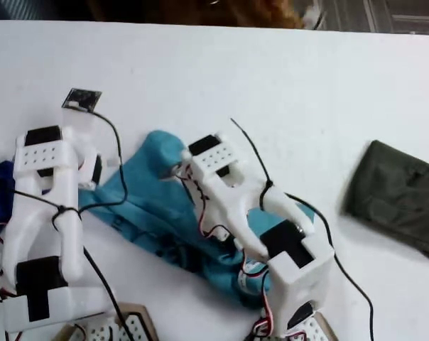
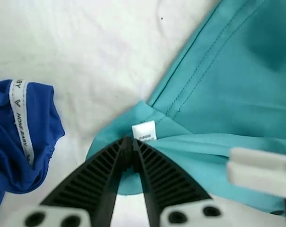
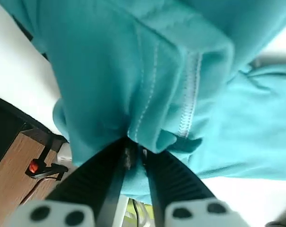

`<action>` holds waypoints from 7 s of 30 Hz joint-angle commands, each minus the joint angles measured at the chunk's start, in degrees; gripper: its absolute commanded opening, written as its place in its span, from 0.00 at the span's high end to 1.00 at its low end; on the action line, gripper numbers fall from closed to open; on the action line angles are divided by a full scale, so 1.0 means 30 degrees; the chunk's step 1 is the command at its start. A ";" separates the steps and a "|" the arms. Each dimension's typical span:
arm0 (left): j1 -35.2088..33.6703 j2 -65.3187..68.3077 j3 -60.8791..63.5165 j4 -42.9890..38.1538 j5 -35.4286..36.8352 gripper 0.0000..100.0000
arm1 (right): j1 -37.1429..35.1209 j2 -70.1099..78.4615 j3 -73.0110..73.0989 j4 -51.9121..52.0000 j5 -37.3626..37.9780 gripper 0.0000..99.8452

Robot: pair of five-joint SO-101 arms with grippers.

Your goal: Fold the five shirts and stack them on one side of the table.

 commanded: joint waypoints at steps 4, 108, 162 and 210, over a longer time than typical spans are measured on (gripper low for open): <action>-0.0234 -0.0850 -0.0103 -0.0059 0.0059 0.97 | 0.3267 -0.2857 -0.2520 0.0454 -0.0059 0.98; -0.1524 -2.4381 -1.0125 0.4103 0.4630 0.97 | 1.1590 -2.5802 -1.2484 -0.1919 -0.0059 0.98; 0.1201 -0.0352 -0.8015 -1.0462 0.7062 0.97 | 0.7897 -0.5905 -1.0374 -1.6835 -0.1700 0.98; 0.0352 2.3209 -4.0278 1.0198 0.4337 0.97 | 0.8366 1.0886 -3.4930 -0.0425 -0.1700 0.98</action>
